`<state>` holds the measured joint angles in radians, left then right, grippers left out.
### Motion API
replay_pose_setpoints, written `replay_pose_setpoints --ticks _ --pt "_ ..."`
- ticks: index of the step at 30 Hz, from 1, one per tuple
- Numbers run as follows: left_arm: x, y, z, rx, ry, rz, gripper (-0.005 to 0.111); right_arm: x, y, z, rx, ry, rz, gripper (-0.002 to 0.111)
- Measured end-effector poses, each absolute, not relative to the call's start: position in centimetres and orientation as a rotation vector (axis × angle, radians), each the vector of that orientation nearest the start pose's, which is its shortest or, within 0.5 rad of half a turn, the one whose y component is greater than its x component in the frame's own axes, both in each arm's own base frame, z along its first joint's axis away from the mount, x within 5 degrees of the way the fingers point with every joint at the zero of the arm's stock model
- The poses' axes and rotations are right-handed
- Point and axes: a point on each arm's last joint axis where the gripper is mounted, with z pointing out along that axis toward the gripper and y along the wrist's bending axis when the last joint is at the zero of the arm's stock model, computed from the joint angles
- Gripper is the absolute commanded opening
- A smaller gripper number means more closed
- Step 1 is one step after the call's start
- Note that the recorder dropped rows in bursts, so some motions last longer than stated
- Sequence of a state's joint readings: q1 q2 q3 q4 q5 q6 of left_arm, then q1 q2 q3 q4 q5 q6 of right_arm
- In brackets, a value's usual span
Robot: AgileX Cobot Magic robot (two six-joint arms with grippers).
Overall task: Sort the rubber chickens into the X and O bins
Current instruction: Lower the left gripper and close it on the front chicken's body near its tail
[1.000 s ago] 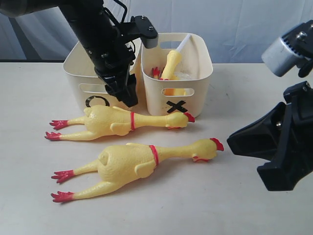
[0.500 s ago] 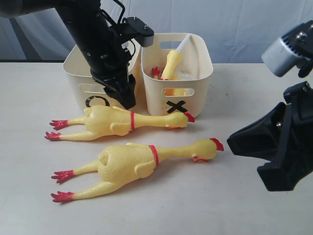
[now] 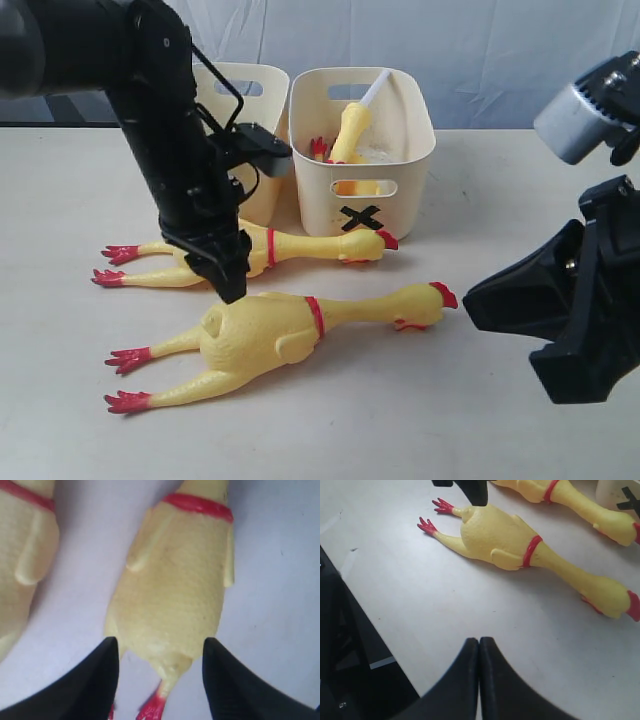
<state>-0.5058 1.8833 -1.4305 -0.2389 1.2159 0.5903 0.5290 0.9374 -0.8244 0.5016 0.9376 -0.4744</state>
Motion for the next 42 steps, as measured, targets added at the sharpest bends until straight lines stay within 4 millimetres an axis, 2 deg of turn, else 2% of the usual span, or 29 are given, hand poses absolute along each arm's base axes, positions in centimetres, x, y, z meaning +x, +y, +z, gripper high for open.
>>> replay_pose_setpoints --ticks 3,9,16,20,25,28,42 --pt "30.3 -19.1 21.3 1.557 2.703 -0.347 0.049 12.7 11.5 32.3 -1.001 2.273 0.652 0.000" --pt "29.3 -19.6 20.1 1.675 2.544 -0.486 0.049 12.6 11.5 32.3 -1.001 2.274 0.652 0.000" --pt "30.0 -19.4 19.5 1.709 2.436 -0.372 0.049 12.6 11.5 32.3 -1.001 2.274 0.652 0.000" --pt "30.0 -19.8 19.6 1.761 2.357 -0.409 0.049 12.6 11.5 32.3 -1.001 2.274 0.652 0.000" --pt "29.9 -20.2 19.7 1.803 2.279 -0.468 0.062 12.6 11.5 32.3 -1.001 2.274 0.652 0.000" --pt "29.9 -20.2 19.8 1.811 2.266 -0.474 0.067 12.6 11.5 32.3 -1.003 2.275 0.653 0.000" --pt "29.4 -19.9 19.0 1.832 2.289 -0.478 0.067 12.5 11.5 32.3 -1.011 2.284 0.655 0.000"
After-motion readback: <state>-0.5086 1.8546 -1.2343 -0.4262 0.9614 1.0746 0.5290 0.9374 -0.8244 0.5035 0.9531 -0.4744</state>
